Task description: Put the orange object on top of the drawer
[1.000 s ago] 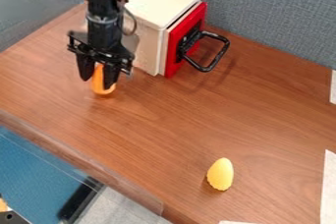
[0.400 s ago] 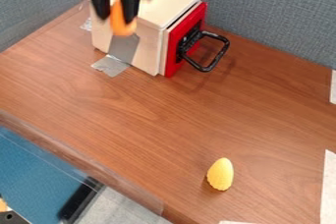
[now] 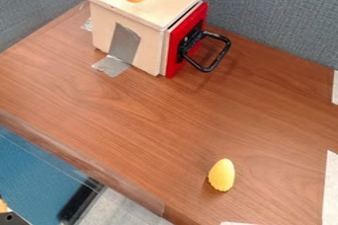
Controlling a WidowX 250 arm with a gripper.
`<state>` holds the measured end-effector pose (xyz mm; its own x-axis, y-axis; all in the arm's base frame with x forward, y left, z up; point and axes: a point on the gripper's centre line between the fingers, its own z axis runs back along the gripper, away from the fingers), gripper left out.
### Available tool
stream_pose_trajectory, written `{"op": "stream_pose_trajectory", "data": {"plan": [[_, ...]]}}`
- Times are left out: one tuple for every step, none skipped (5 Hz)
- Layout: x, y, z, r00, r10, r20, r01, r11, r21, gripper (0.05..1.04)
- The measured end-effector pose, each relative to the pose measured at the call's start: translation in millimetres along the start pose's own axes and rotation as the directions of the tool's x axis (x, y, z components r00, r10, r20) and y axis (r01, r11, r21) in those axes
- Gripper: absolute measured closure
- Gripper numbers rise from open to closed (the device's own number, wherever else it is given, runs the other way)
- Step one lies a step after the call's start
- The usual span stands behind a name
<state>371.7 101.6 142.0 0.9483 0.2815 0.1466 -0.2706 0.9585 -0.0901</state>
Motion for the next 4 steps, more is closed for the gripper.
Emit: {"op": "stream_pose_trajectory", "data": {"plan": [[6, 2, -5, 1.000, 0.006, -0.014, -0.006, 1.000, 0.008, 0.537], [7, 5, -19, 0.999, -0.001, -0.048, 0.002, 1.000, 0.012, 0.538], [5, 4, -20, 0.998, -0.007, -0.057, 0.008, 1.000, 0.007, 0.496], [9, 3, -16, 0.999, -0.020, -0.049, 0.021, 1.000, 0.003, 0.197]]}}
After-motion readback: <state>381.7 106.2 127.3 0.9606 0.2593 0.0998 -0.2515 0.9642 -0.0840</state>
